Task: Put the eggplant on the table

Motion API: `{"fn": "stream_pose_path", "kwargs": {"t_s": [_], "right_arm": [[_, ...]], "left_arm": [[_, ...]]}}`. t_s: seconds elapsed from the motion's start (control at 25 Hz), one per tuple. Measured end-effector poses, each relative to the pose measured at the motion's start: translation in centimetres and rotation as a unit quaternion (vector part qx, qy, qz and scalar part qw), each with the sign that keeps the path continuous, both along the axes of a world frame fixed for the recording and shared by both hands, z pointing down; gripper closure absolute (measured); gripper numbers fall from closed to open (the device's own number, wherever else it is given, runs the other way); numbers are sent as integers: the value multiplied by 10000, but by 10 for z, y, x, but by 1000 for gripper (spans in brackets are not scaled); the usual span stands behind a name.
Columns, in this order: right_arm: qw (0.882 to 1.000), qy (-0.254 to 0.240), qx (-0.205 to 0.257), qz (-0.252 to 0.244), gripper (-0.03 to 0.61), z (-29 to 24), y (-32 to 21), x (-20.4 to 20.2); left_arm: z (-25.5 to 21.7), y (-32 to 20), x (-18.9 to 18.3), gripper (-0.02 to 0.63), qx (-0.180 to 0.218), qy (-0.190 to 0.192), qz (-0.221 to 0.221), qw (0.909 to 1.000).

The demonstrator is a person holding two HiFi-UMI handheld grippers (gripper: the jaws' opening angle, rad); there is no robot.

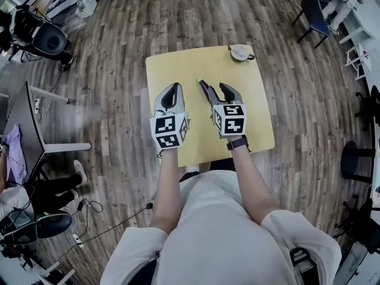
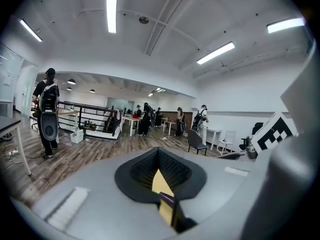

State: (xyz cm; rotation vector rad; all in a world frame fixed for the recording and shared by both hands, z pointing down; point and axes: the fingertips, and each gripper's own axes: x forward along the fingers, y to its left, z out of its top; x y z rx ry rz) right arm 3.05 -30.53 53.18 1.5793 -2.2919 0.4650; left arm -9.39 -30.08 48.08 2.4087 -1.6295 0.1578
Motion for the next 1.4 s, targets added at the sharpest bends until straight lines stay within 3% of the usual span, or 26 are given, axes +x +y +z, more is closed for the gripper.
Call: {"fn": "stream_pose_path", "kwargs": {"t_s": [0.64, 1.4], "right_arm": [[9902, -254, 1372, 109, 509, -108, 27, 9], [9703, -322, 2380, 293, 566, -181, 55, 10]], "left_arm": [[-64, 21, 9, 604, 700, -170, 193, 9972], [-113, 45, 8, 604, 1355, -134, 330, 9901]]}}
